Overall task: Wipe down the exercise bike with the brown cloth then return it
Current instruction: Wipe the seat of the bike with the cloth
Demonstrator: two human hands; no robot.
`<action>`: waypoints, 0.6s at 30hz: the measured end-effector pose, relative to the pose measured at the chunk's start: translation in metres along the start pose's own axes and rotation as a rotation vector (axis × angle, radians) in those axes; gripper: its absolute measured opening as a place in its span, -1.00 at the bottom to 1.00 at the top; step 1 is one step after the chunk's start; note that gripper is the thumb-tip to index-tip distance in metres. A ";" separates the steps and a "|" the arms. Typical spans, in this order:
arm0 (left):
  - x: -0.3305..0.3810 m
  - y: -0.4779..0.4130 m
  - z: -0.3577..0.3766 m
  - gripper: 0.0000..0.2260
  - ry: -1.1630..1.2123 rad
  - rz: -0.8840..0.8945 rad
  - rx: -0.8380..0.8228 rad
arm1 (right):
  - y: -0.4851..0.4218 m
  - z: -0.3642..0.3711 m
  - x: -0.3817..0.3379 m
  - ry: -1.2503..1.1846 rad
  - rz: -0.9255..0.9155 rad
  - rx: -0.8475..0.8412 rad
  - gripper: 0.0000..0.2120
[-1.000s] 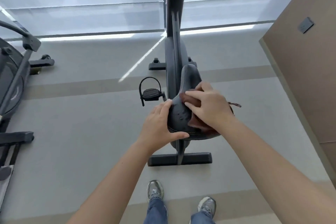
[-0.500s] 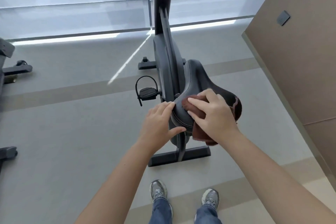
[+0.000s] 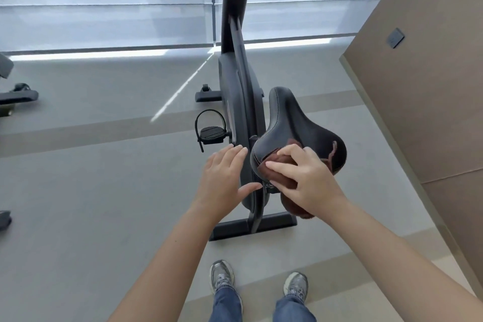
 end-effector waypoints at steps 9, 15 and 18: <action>-0.008 0.000 0.000 -0.33 0.009 -0.061 -0.012 | -0.027 0.006 0.002 0.101 -0.034 -0.101 -0.75; 0.018 -0.017 0.011 -0.27 0.079 -0.006 -0.075 | 0.037 -0.028 0.056 0.092 0.082 0.088 -0.76; 0.036 -0.028 0.017 -0.22 0.087 0.014 -0.087 | -0.006 -0.024 0.074 0.069 0.225 0.103 -0.73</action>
Point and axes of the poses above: each hand's wrist, its own y-axis away from the middle knuckle, its own z-axis out of the palm, x = y × z, the point moved 5 cm from there along -y, towards the middle knuckle, and after that the axes turned 9 degrees about -z, right-handed, at the moved point
